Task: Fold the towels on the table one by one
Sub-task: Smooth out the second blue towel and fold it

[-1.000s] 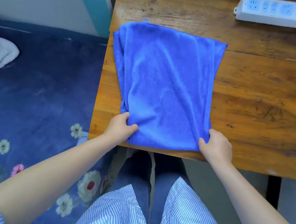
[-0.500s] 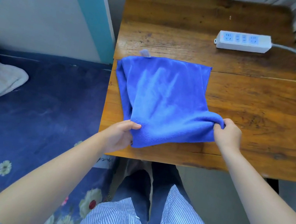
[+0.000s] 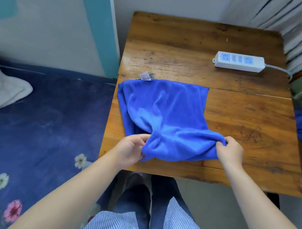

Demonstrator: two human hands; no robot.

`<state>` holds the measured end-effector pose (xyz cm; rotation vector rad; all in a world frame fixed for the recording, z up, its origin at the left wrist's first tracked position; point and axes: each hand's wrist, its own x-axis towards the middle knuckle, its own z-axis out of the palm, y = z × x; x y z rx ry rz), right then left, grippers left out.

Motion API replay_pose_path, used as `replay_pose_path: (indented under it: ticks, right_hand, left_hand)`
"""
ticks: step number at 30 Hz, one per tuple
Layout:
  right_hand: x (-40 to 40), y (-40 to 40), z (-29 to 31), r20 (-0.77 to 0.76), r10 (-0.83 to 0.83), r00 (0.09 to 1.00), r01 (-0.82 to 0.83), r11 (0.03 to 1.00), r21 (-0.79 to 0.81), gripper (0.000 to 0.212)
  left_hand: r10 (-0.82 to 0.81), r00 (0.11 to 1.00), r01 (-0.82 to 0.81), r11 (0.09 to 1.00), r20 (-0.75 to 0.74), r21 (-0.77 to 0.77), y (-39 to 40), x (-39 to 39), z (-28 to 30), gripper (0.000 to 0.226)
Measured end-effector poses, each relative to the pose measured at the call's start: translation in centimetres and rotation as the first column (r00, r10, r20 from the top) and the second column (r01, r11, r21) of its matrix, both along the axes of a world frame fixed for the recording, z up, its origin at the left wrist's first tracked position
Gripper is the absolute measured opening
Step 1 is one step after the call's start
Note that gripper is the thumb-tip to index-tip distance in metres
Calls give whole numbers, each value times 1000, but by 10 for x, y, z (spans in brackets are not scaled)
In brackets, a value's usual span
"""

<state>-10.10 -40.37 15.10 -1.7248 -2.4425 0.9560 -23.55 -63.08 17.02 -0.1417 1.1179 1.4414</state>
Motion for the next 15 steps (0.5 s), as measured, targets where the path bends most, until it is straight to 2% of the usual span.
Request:
replay_pose_path:
  ticks: [2,4,6,8,10,11,13,15]
  right_hand:
    - [1,5,3,1,-17,1000,17,1000,-3,16]
    - [-3,8,6,-4,-29,1000,29,1000,-5,18]
    - [-10,12,9,-20,-60,998,60,998,-6,20]
    - [-19,16,13,-28,-82,996,81,997,-11,21]
    - [-28,18,15,-33,-89,995,87,995,-55,16]
    - [-31,19,15,-23,-84,996,82,993,-88,17]
    - [-36,17,13,50,-72,996,81,973,-215,17]
    - [-39,12,16,142,-69,987,120,911,-394,6]
  left_hand:
    - [-74,977,30,977,-202,-210,-2,-9,5,41]
    - [-96,916,-87,901,-390,-425,-7,-26,10,36]
    - [-123,786,-250,833,-606,-493,-15,-46,17,33]
    - [-212,630,-327,800,-747,-502,-23,-66,25,32]
    - [-322,520,-310,792,-791,-526,-29,-79,32,30]
    - [-357,500,-272,801,-789,-534,-31,-81,33,28]
    - [-419,536,-158,803,-733,-574,-37,-79,33,25]
    - [-564,534,-51,722,-630,-690,-45,-73,27,28]
